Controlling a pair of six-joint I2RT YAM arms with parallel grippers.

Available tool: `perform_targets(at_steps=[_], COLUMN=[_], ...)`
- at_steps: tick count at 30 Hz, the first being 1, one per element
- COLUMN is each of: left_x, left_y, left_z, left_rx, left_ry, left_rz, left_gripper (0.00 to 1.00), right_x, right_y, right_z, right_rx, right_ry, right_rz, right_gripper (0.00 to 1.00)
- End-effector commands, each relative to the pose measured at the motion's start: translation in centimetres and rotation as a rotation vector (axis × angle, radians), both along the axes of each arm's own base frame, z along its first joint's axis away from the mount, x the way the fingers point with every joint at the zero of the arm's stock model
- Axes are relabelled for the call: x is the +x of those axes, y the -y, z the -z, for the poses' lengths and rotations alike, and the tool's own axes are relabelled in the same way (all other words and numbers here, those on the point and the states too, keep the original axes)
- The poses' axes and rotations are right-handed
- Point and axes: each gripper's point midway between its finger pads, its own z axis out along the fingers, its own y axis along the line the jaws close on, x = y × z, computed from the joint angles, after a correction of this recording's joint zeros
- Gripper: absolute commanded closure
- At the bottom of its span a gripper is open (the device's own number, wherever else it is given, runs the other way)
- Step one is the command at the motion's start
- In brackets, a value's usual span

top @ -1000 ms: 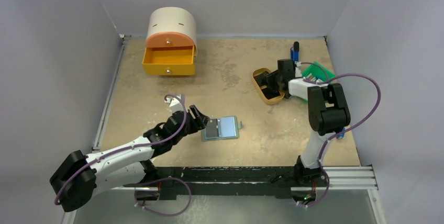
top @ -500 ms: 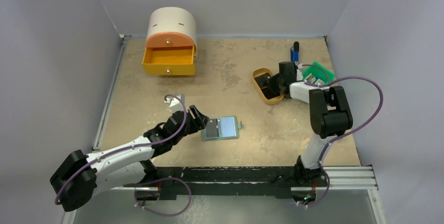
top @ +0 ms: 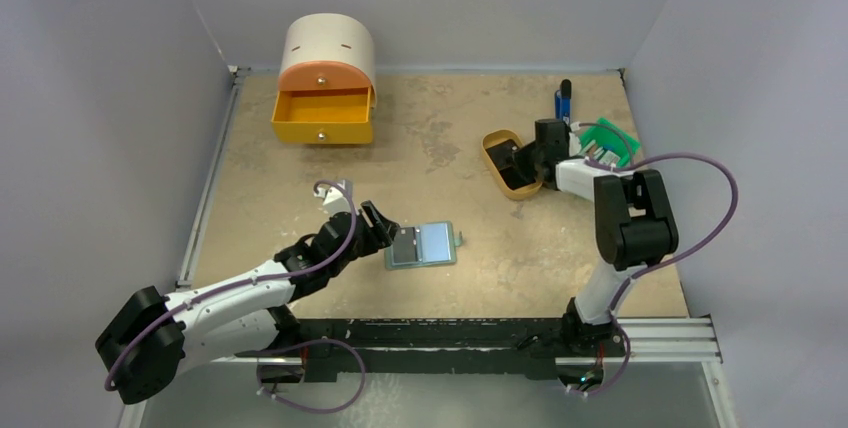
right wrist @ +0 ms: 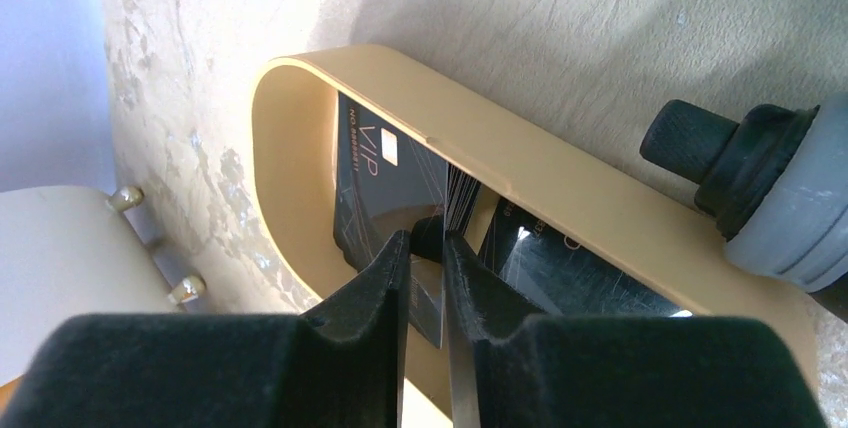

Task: Put the credit cards into the card holder
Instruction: Pick up the credit card from the storage box.

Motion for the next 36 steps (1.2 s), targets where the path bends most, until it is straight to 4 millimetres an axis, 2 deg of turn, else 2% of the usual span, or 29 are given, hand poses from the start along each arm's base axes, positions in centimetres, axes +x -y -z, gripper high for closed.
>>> perform_targets(at_steps=[1,15,20,24,36], left_x=[0.2,0.2,0.2,0.1,0.3], left_y=[0.3,0.4,0.6,0.6,0.7], left_z=[-0.5,-0.5,-0.4,-0.2,0.0], left_rx=[-0.042,-0.046,-0.045,-0.043,-0.028], left_ry=[0.015,0.015,0.010,0.006,0.002], left_rz=[-0.012,-0.009,-0.002,0.000,0.002], left_gripper=[0.43,0.44,0.44,0.44,0.44], right_x=[-0.7,-1.0,-1.1,-1.2,-1.2], right_y=[0.5,0.6,0.5,0.5,0.8], right_z=[-1.0,-2.1,-1.5,-0.7,0.0], right_rx=[-0.038,-0.047,-0.051,-0.052,-0.054], right_ry=[0.005,0.024,0.008,-0.011,-0.027], right_rz=[-0.009,-0.021,-0.032,-0.037,-0.041], right_gripper=[0.81,0.83,0.76,0.74,0.77])
